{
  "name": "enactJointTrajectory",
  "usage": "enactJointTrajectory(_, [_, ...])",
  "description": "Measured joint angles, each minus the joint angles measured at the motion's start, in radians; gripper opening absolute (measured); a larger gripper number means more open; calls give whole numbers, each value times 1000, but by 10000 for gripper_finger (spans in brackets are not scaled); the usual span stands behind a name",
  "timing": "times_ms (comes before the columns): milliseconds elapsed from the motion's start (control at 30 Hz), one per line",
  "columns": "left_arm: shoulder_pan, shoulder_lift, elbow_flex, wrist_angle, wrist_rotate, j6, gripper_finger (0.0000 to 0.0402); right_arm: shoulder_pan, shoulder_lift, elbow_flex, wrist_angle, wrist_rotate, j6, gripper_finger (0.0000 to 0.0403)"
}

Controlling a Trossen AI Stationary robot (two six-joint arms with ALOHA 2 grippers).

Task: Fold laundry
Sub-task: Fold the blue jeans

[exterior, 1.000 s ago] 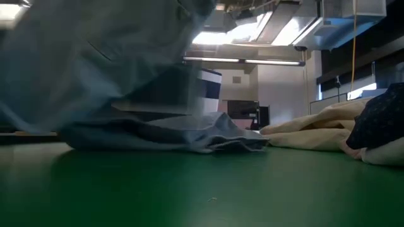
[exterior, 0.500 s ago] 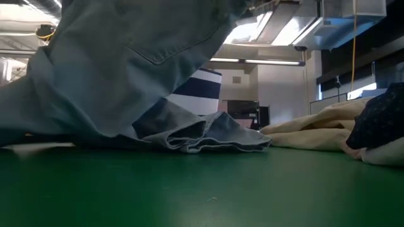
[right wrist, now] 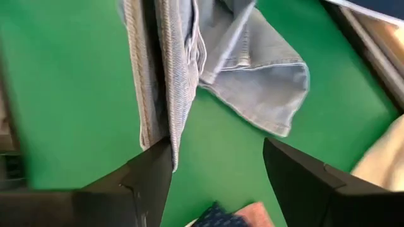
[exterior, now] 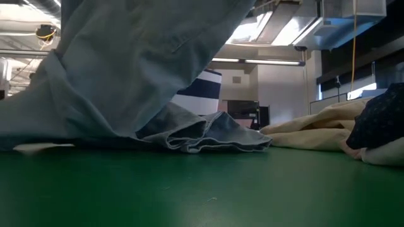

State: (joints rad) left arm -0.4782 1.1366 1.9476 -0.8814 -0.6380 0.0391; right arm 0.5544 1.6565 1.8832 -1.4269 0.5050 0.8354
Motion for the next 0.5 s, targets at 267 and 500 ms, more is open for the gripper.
enactJointTrajectory(267, [0,0,0,0,1,-1,6,49,-69,0,-33,-11,102,246])
enactJointTrajectory(500, [0,2,0,-5,5,-3,6,57,-82,1,-136,-113,221,246])
